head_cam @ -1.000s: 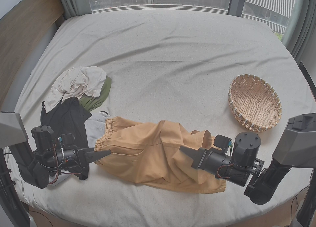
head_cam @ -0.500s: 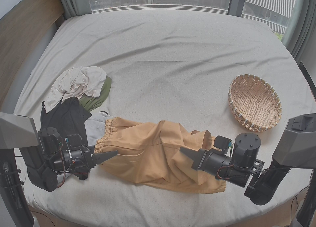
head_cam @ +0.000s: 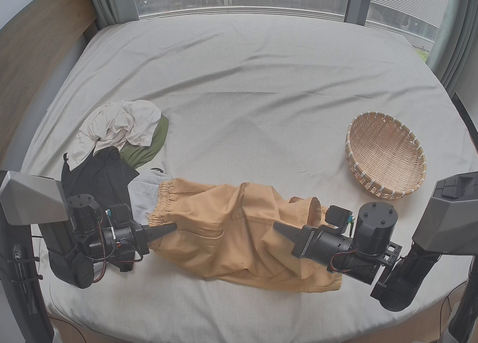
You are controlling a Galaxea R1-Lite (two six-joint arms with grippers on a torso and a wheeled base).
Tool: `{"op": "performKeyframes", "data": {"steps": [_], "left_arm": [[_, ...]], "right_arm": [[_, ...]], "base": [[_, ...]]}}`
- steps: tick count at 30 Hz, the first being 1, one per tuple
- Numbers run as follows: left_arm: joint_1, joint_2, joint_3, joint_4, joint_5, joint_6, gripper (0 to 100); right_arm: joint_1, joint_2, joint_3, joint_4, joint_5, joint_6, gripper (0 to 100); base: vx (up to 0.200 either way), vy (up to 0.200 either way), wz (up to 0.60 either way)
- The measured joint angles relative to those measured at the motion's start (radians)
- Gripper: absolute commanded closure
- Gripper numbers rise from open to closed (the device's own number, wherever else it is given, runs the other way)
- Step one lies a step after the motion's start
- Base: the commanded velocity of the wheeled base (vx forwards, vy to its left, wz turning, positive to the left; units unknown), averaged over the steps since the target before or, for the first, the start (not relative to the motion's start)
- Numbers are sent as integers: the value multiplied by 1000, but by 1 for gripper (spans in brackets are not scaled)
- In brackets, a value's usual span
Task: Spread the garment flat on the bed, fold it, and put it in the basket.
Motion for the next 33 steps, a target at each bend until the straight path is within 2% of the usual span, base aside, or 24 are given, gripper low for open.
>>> {"op": "performKeyframes", "data": {"steps": [6, 17, 30, 33], "left_arm": [[0, -32, 2, 0, -1, -44, 100], [10, -289, 63, 0, -2, -228, 100], [34, -403, 100, 0, 1, -246, 100], [51, -420, 99, 0, 0, -275, 100]], "right_arm": [[-1, -44, 50, -8, 4, -2, 100], [-50, -233, 121, 89, 35, -12, 100], [-181, -394, 26, 271, 127, -13, 100], [-211, -409, -16, 296, 142, -14, 100]], "base": [[0, 0, 0], [0, 0, 0], [0, 0, 0], [0, 0, 0]]}}
